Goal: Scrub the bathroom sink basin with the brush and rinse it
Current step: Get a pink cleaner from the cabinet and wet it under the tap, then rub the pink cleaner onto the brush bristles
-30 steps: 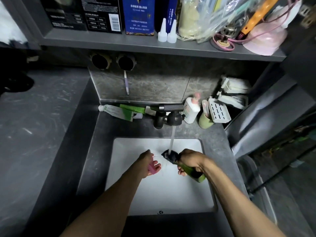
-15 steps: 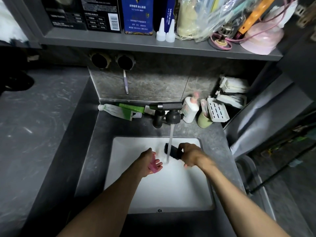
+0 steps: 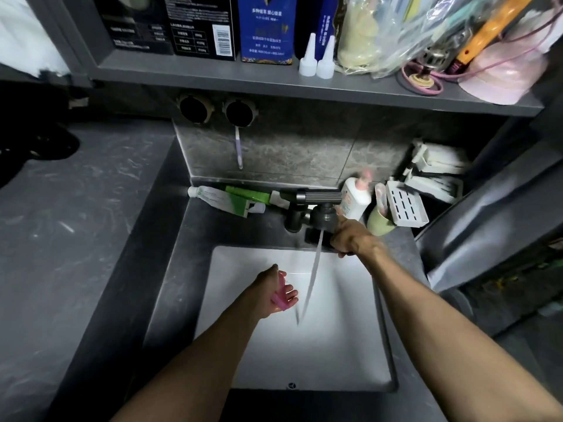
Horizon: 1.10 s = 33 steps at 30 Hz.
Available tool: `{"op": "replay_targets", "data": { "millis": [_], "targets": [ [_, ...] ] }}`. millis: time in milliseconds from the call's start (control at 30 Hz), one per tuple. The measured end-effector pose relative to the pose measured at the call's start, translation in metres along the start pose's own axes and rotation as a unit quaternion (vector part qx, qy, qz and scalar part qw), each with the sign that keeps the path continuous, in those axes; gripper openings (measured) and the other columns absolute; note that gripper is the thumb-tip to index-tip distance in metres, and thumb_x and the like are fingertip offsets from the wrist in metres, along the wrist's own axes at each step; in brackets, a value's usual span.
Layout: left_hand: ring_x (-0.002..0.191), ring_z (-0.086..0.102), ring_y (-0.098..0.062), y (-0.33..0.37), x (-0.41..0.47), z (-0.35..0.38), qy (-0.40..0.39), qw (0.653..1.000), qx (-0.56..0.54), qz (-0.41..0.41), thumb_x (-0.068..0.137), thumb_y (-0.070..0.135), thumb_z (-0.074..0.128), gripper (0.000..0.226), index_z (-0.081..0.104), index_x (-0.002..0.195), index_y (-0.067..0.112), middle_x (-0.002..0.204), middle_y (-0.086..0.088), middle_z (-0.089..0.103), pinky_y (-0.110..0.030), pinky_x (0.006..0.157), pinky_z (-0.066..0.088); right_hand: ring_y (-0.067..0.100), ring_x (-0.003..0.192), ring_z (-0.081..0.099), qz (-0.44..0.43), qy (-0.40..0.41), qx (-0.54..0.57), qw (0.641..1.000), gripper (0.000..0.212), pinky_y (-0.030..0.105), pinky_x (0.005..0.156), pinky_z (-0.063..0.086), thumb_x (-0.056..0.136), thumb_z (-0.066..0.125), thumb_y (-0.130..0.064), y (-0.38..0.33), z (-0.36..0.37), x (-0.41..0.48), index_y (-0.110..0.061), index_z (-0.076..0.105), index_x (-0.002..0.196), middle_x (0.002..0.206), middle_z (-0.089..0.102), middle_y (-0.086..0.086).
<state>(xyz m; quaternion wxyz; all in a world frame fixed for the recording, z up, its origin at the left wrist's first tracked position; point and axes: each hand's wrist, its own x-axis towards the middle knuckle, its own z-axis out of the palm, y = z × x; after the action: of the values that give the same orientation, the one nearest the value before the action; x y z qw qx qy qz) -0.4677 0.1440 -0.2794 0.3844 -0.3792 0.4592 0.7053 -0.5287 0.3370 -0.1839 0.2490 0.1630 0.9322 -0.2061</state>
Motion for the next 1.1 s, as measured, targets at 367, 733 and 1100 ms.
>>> {"op": "replay_targets", "data": {
  "millis": [367,733,1100],
  "targets": [
    [0.091,0.060,-0.028,-0.005,-0.001,-0.007,-0.007,0.996,-0.091,0.023,0.110,0.038,0.033,0.034,0.052,0.116,0.011,0.104,-0.020,0.058,-0.039,0.079,0.047,0.032,0.111,0.063,-0.047,0.011,-0.065,0.997,0.038,0.027,0.086,0.048,0.088,0.050,-0.009,0.008,0.095,-0.059,-0.018,0.058,0.124,0.118,0.067,0.011],
    [0.099,0.069,-0.035,-0.022,-0.017,-0.022,-0.058,0.995,-0.083,-0.006,0.111,0.044,0.028,0.049,0.060,0.124,0.010,0.114,-0.020,0.066,-0.051,0.094,0.053,0.011,0.072,0.053,-0.144,-0.036,0.075,0.986,0.049,0.016,0.063,0.040,0.101,0.036,-0.016,0.009,0.135,-0.142,-0.039,0.043,0.144,0.106,0.066,-0.001],
    [0.083,0.066,-0.027,-0.048,-0.039,-0.044,-0.057,0.992,-0.105,-0.037,0.111,0.045,0.022,0.055,0.061,0.122,0.007,0.095,-0.016,0.070,-0.034,0.062,0.058,0.017,0.077,0.060,-0.033,-0.039,0.018,0.999,0.032,0.023,0.063,0.043,0.097,0.043,-0.026,-0.031,0.151,-0.158,-0.016,0.058,0.123,0.094,0.063,0.001]
  ]
}}
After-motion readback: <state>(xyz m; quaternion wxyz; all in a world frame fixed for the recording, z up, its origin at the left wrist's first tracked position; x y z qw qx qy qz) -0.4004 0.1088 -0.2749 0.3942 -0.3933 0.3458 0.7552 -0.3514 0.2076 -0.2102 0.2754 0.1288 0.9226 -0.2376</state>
